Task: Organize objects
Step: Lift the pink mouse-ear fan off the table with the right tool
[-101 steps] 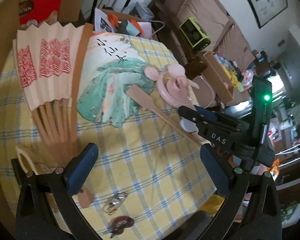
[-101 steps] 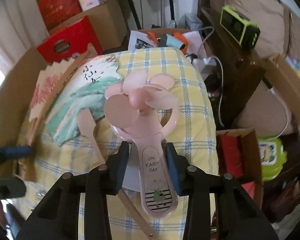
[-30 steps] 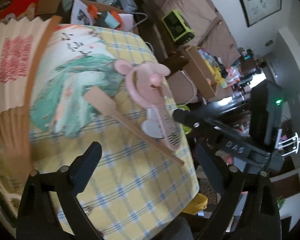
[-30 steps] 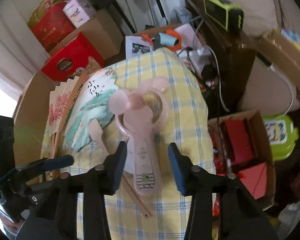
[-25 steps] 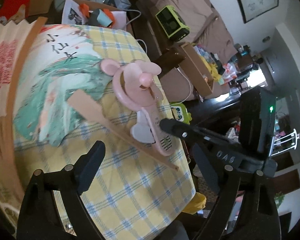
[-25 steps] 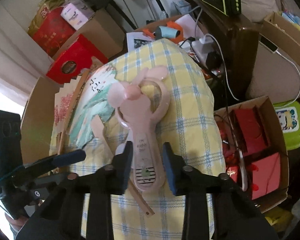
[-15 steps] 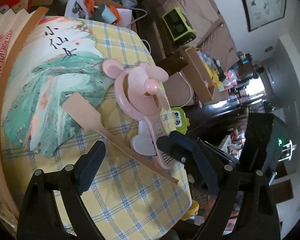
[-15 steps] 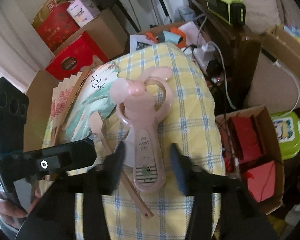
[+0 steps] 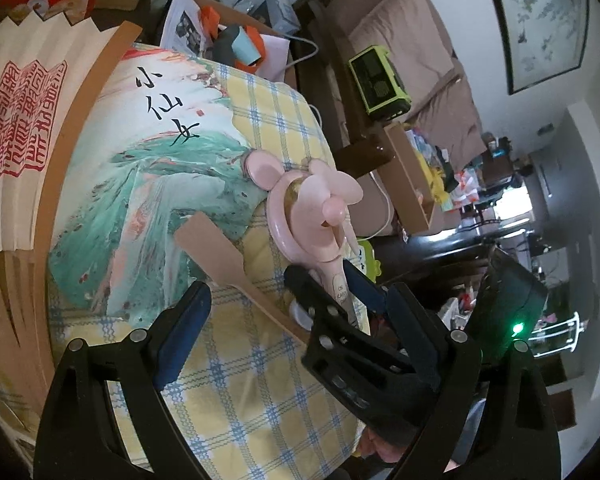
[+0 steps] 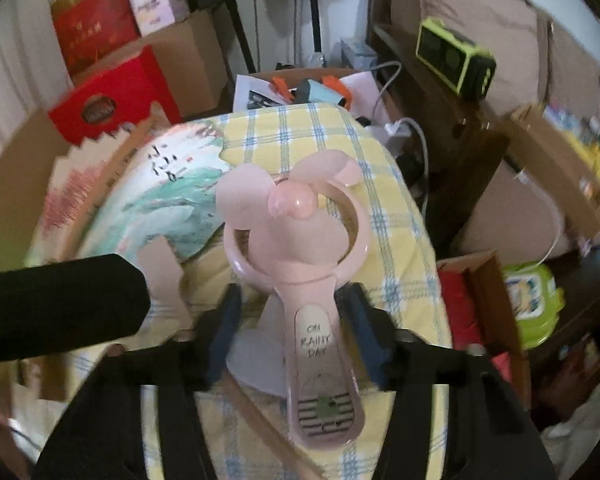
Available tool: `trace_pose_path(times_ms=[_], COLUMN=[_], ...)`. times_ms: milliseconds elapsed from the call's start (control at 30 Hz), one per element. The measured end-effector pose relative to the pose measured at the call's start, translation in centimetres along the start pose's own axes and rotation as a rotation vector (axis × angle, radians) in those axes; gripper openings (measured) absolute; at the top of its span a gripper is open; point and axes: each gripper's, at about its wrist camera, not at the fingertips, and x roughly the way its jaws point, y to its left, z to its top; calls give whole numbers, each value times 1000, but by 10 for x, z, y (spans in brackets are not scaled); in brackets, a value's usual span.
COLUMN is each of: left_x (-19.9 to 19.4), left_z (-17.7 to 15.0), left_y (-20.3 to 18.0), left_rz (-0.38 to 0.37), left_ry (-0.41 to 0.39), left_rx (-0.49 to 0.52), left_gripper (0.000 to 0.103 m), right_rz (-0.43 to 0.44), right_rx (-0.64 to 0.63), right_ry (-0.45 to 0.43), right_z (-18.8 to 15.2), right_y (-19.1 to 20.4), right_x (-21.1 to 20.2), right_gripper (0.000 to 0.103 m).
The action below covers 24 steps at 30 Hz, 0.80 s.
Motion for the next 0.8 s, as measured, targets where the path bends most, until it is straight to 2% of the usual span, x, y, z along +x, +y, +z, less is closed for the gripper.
trace_pose_path(times_ms=[133, 300, 400, 633, 800], left_x=[2, 8, 13, 31, 32], left_z=[1, 3, 5, 0, -5], left_y=[-1, -4, -8, -18, -17], left_rz=[-16, -42, -64, -105, -149], left_ry=[7, 17, 25, 61, 69], left_rx=[-6, -19, -22, -18, -57], left_gripper=[89, 93, 93, 93, 93], right_rz=[31, 247, 331, 386, 409], right_rx=[-11, 179, 234, 232, 252], right_ry=[5, 55, 71, 81, 93], right_z=[2, 8, 7, 3, 0], right_y=[-9, -50, -64, -65, -64], right_x=[1, 3, 6, 2, 1], right_gripper=[37, 32, 29, 28, 28])
